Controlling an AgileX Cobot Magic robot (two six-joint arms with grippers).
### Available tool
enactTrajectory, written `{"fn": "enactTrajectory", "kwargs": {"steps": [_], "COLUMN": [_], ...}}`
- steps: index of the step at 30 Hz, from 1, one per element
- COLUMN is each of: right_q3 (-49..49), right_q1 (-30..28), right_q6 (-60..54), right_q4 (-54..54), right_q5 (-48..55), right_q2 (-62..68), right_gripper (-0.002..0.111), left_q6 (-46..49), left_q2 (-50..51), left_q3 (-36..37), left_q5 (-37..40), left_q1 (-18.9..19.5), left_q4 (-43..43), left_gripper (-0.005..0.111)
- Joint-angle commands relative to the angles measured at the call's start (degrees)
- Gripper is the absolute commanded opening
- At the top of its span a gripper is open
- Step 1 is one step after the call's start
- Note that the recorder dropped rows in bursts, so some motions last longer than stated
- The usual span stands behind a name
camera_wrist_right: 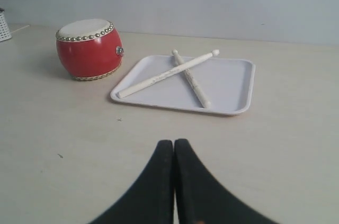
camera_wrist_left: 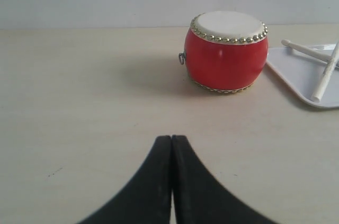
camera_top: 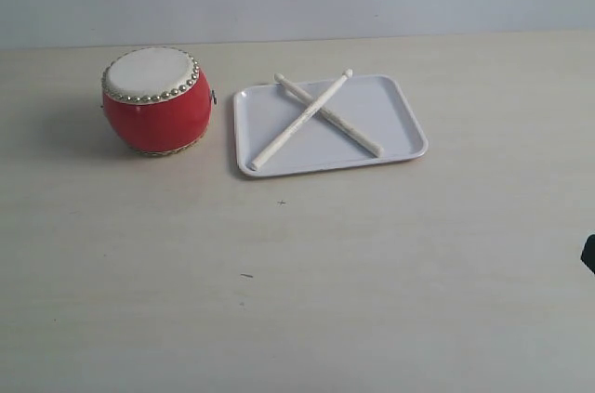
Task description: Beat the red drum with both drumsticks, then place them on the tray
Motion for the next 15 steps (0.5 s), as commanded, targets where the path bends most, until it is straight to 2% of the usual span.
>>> {"fn": "enactTrajectory", "kwargs": {"steps": [1,8,15], "right_q3": [0.26,0.26,0.26], "right_q1": [-0.01,-4.13,-13.32], "right_q6": [-1.13,-1.26,0.4], "right_q4": [-1.85,-2.81,-2.56], "right_q5": [-0.21,1.4,1.38], "right_q2": [-0.89,-4.1,-4.1], "right_gripper": [0.0,0.0,0.0], "left_q6": [-0.12,-0.12,-0.11], "left_q2": [-0.39,-0.39,-0.39], "left_q3": [-0.02,-0.02,-0.02], "left_q5": [-0.34,-0.34,-0.34], "left_q1": [0.25,0.25,0.25], "left_q4": [0.08,0.08,0.08], "left_gripper": [0.0,0.0,0.0]}}
